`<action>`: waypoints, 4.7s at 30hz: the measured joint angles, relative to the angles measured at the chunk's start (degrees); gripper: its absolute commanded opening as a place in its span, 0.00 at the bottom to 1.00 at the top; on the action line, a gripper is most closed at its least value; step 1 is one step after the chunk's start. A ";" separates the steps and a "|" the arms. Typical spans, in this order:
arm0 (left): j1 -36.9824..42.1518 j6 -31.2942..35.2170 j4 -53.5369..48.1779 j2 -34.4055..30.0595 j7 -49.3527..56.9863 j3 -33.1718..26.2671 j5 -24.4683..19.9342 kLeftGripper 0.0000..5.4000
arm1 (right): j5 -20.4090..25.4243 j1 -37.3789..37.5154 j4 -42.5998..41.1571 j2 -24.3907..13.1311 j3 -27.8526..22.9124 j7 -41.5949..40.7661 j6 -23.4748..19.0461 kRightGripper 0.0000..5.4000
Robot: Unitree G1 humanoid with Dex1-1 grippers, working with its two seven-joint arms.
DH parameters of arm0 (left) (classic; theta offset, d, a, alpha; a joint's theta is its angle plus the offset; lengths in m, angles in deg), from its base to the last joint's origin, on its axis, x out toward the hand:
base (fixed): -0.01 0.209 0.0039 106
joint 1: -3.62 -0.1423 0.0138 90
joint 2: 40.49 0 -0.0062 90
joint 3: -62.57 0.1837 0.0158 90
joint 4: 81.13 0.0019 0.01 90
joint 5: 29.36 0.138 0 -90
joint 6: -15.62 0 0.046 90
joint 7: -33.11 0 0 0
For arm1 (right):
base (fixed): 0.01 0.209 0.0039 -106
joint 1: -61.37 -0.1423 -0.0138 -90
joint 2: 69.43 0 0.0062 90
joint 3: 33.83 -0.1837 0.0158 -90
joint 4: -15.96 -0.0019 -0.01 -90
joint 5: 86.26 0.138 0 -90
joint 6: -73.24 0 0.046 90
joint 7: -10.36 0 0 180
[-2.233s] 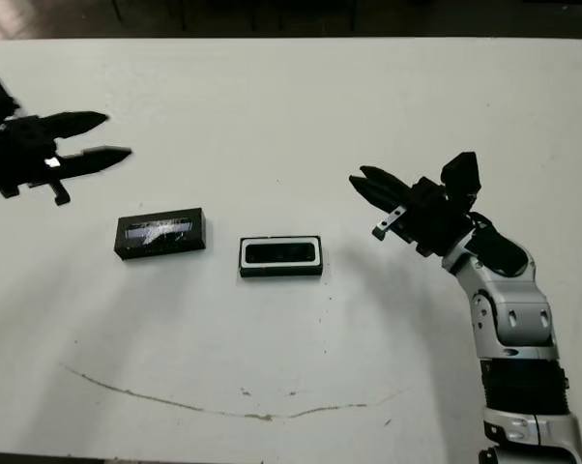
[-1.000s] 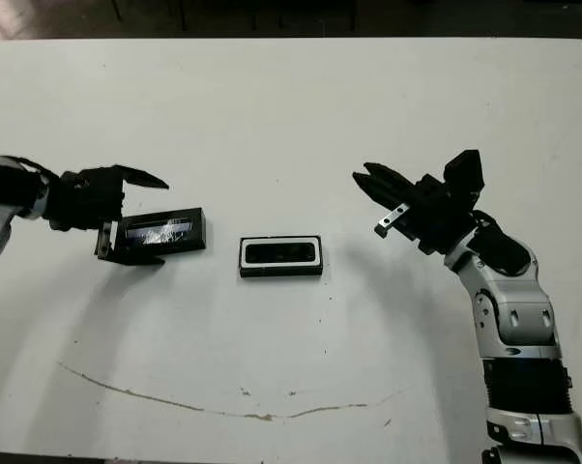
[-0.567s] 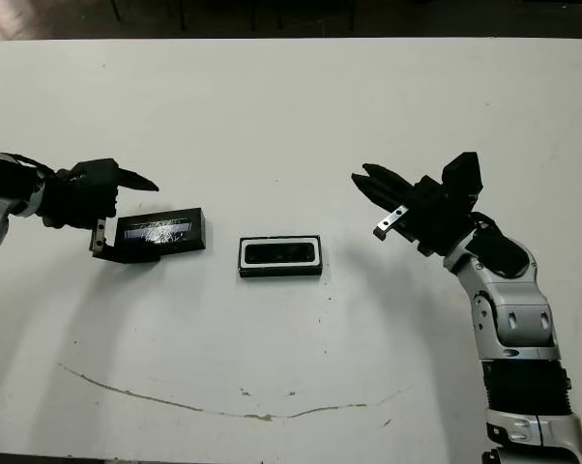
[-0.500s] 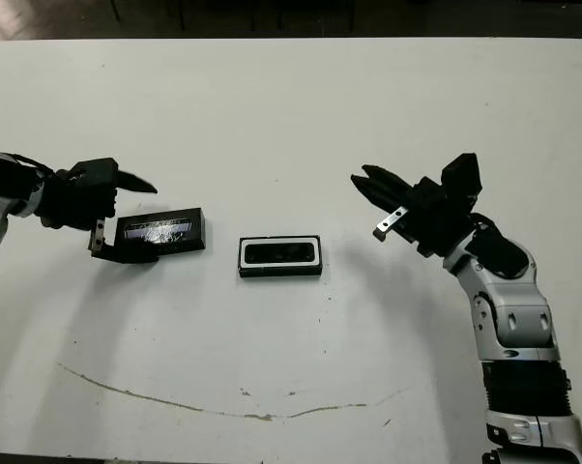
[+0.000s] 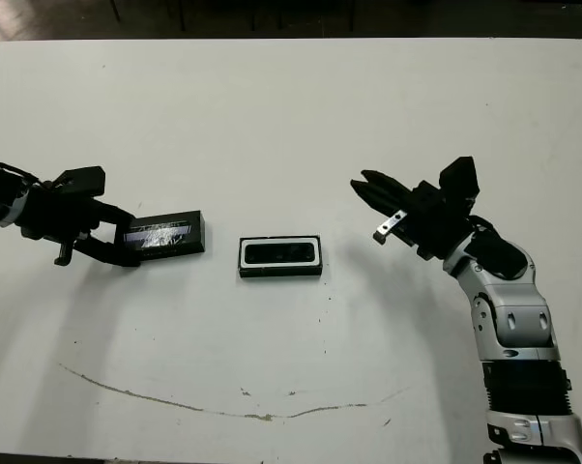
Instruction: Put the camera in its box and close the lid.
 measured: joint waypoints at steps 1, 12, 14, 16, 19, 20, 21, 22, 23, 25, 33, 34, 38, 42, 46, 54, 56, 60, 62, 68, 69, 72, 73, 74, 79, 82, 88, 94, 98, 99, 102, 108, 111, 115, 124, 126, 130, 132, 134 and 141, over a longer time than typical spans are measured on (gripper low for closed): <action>0.22 -0.41 0.26 -0.04 -0.08 0.42 0.06 0.23 | -0.02 0.00 0.07 -0.08 0.00 -0.04 0.20 0.00; -8.39 8.87 -5.31 0.51 5.26 -9.97 -10.25 0.23 | -0.13 -0.19 0.58 -0.23 0.09 -0.50 1.24 0.00; -13.03 11.35 -10.38 1.60 7.71 -14.15 -14.93 0.23 | -0.11 -0.17 0.36 -0.28 0.10 -0.39 1.25 0.00; -16.65 14.04 -17.63 2.42 10.27 -17.80 -19.14 0.23 | -0.02 -0.21 0.36 -0.27 0.05 -0.39 1.30 0.00; -19.54 18.10 -28.75 2.79 13.15 -21.28 -24.40 0.22 | 0.13 -0.25 0.61 -0.25 -0.01 -0.48 1.32 0.00; -19.86 18.86 -30.98 2.95 13.47 -21.70 -25.71 0.22 | 0.18 -0.25 0.71 -0.25 -0.02 -0.57 1.32 0.00; -20.00 19.60 -32.60 3.22 13.57 -21.80 -26.87 0.22 | 0.22 -0.25 0.80 -0.24 -0.02 -0.61 1.32 0.00; -20.12 19.90 -33.68 3.62 13.58 -21.76 -27.68 0.22 | 0.28 -0.25 0.81 -0.22 -0.02 -0.61 1.32 0.00; -20.21 19.98 -34.19 4.08 13.58 -21.64 -28.20 0.22 | 0.42 -0.25 0.81 -0.21 -0.04 -0.61 1.31 0.00; -20.34 19.86 -34.80 5.36 13.62 -21.01 -28.50 0.22 | 1.04 -0.25 0.81 -0.18 -0.11 -0.65 1.31 0.00; -18.56 24.60 -36.25 6.22 13.99 -12.88 -26.59 0.22 | 5.19 -0.04 -0.71 0.73 -1.89 1.83 -3.46 0.00; -17.67 24.70 -35.81 6.33 13.74 -11.67 -26.01 0.22 | 5.66 0.05 -1.36 0.84 -2.00 2.44 -4.23 0.00; -14.23 24.78 -31.92 6.69 12.08 -7.94 -23.54 0.22 | 6.60 0.56 -3.55 0.99 -2.46 3.46 -4.89 0.00; -12.25 22.87 -27.50 6.79 10.96 -6.34 -21.02 0.22 | 8.12 1.22 -6.78 0.89 -3.68 4.85 -7.36 0.00; -11.59 20.66 -23.99 7.20 9.82 -5.37 -19.48 0.22 | 10.89 1.14 -8.70 0.71 -5.37 5.73 -11.00 0.00; -9.92 17.35 -19.23 8.13 8.32 -4.17 -16.97 0.22 | 12.08 1.03 -10.97 0.71 -5.75 5.62 -10.81 0.00; -9.74 16.34 -18.54 8.49 8.20 -4.14 -16.64 0.22 | 12.12 1.03 -11.06 0.71 -5.82 5.61 -10.80 0.00; -9.20 15.41 -17.96 9.26 7.79 -3.53 -15.99 0.22 | 12.66 1.03 -11.07 0.70 -6.46 5.63 -10.83 0.00; -8.97 15.01 -17.76 9.70 7.24 -3.19 -15.90 0.22 | 12.70 1.03 -11.13 0.70 -6.63 5.68 -10.83 0.00; -8.71 15.30 -18.25 10.95 6.90 -2.27 -15.89 0.22 | 12.60 1.03 -11.60 0.66 -6.74 5.77 -10.84 0.00; -8.71 15.30 -18.51 11.14 6.92 -2.10 -15.86 0.22 | 12.39 1.03 -11.61 0.62 -6.70 5.76 -10.82 0.00; -8.70 15.33 -19.06 11.76 6.88 -1.46 -15.82 0.22 | 10.97 1.04 -11.65 0.35 -6.38 5.77 -10.01 0.00; -8.67 15.32 -19.05 11.89 6.86 -1.32 -15.82 0.22 | 10.57 1.04 -11.66 0.29 -6.33 5.78 -9.67 0.00; -8.63 15.22 -19.03 11.92 6.83 -1.22 -15.75 0.22 | 10.29 1.04 -11.68 0.26 -6.29 5.78 -9.58 0.00; -8.58 14.95 -19.07 11.95 6.75 -0.98 -15.62 0.22 | 9.58 1.04 -11.70 0.25 -5.99 5.80 -9.58 0.00; -8.71 15.00 -20.34 11.96 7.68 -0.49 -14.65 0.22 | 9.35 1.05 -11.70 0.24 -5.95 5.79 -9.58 0.00; -9.55 14.32 -23.10 12.23 10.64 0.48 -12.50 0.22 | 9.30 1.10 -12.33 0.07 -5.85 5.83 -9.62 0.00; -8.20 13.41 -21.88 14.17 12.11 2.25 -10.88 0.22 | 9.54 1.38 -12.98 -0.19 -5.84 5.87 -9.83 0.00; -6.50 12.97 -20.05 16.31 12.22 3.51 -10.37 0.22 | 10.07 1.76 -14.05 -0.27 -5.90 6.69 -11.14 0.00; -6.12 12.98 -19.69 16.78 12.24 3.80 -10.29 0.22 | 10.12 1.79 -14.24 -0.32 -5.93 6.69 -11.24 0.00; -5.04 13.61 -19.29 17.87 12.69 4.81 -9.68 0.22 | 10.14 1.88 -14.93 -0.35 -6.01 6.90 -11.48 0.00; -4.31 14.68 -19.60 19.09 14.10 6.03 -8.22 0.22 | 10.26 2.56 -15.97 -0.38 -6.04 7.62 -12.08 0.00; -4.13 16.41 -20.95 19.14 14.83 6.81 -7.16 0.22 | 10.74 2.63 -16.00 -0.37 -6.06 7.61 -12.09 0.00; -3.35 19.19 -23.59 19.18 15.71 8.64 -4.90 0.22 | 11.09 2.82 -16.48 -0.37 -6.05 7.85 -12.12 0.00; -1.89 32.37 -30.21 19.41 17.74 11.32 -0.93 0.22 | 11.02 3.52 -18.36 -0.37 -5.70 9.65 -12.63 0.00; -1.69 34.88 -31.73 19.40 18.14 11.99 -0.08 0.22 | 11.01 3.59 -18.68 -0.37 -5.51 9.86 -12.64 0.00; -0.92 39.39 -34.59 19.09 18.41 13.68 1.60 0.22 | 11.02 3.70 -19.28 -0.33 -5.34 9.88 -12.63 0.00; -0.73 40.41 -35.63 18.76 18.40 14.36 2.12 0.22 | 11.08 3.79 -19.28 -0.31 -5.32 9.88 -12.63 0.00; -0.73 40.18 -35.82 18.39 18.20 14.55 2.09 0.25 | 11.19 3.84 -19.31 -0.24 -5.30 9.88 -12.63 0.00; -1.23 35.35 -35.96 15.74 17.17 15.16 2.02 0.54 | 11.79 4.15 -19.49 -0.05 -5.30 9.89 -12.70 0.00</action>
